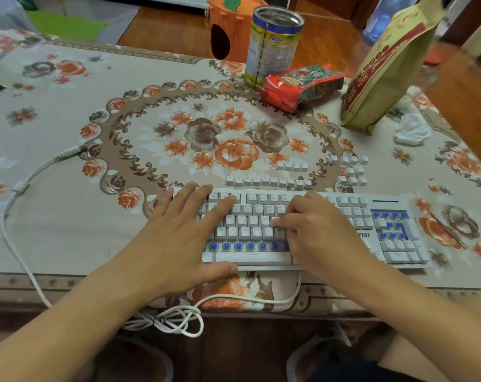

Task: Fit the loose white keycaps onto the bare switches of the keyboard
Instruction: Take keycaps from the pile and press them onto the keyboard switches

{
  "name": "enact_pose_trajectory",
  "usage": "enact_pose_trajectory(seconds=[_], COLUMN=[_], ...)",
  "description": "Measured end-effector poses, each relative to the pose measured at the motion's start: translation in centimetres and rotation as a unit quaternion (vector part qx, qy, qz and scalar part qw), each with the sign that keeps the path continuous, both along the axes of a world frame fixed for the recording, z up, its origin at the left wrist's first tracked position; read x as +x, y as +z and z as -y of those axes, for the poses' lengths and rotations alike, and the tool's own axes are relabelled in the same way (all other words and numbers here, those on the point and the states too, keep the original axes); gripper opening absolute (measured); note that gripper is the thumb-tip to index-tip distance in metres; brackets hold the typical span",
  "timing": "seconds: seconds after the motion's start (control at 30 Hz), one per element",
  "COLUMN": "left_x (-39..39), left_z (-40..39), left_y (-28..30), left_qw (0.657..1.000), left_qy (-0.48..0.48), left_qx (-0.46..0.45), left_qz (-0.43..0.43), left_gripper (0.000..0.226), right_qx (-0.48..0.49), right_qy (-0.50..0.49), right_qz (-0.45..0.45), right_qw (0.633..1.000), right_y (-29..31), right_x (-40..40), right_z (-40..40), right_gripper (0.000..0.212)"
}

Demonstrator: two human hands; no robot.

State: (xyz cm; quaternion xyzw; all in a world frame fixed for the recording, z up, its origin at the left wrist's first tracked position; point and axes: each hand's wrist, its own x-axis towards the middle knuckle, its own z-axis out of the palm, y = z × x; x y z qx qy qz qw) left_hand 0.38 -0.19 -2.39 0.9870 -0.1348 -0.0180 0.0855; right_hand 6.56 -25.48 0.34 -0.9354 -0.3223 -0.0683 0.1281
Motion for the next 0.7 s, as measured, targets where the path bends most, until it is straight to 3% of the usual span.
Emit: enact_pose_trajectory(seconds=[0.17, 0.3, 0.43, 0.7], left_x=[0.1, 0.2, 0.1, 0.1], left_z=[0.1, 0.2, 0.2, -0.1], left_y=[0.3, 0.5, 0.5, 0.2], left_qw=[1.000, 0.999, 1.000, 1.000], left_qy=[-0.001, -0.005, -0.005, -0.008], left_qx=[0.001, 0.026, 0.022, 0.012], left_qz=[-0.013, -0.022, -0.018, -0.011], left_gripper=[0.104, 0.104, 0.104, 0.104], right_qx=[0.049, -0.031, -0.090, -0.171], right_qy=[-0.057, -0.096, -0.071, 0.011], right_qz=[-0.062, -0.085, -0.105, -0.018], right_qw=[0.995, 0.991, 0.988, 0.985], right_y=[3.7, 3.1, 1.1, -0.1], right_x=[4.8, 11.4, 14.7, 15.5], right_z=[0.1, -0.4, -1.7, -3.3], right_gripper=[0.029, 0.021, 0.021, 0.014])
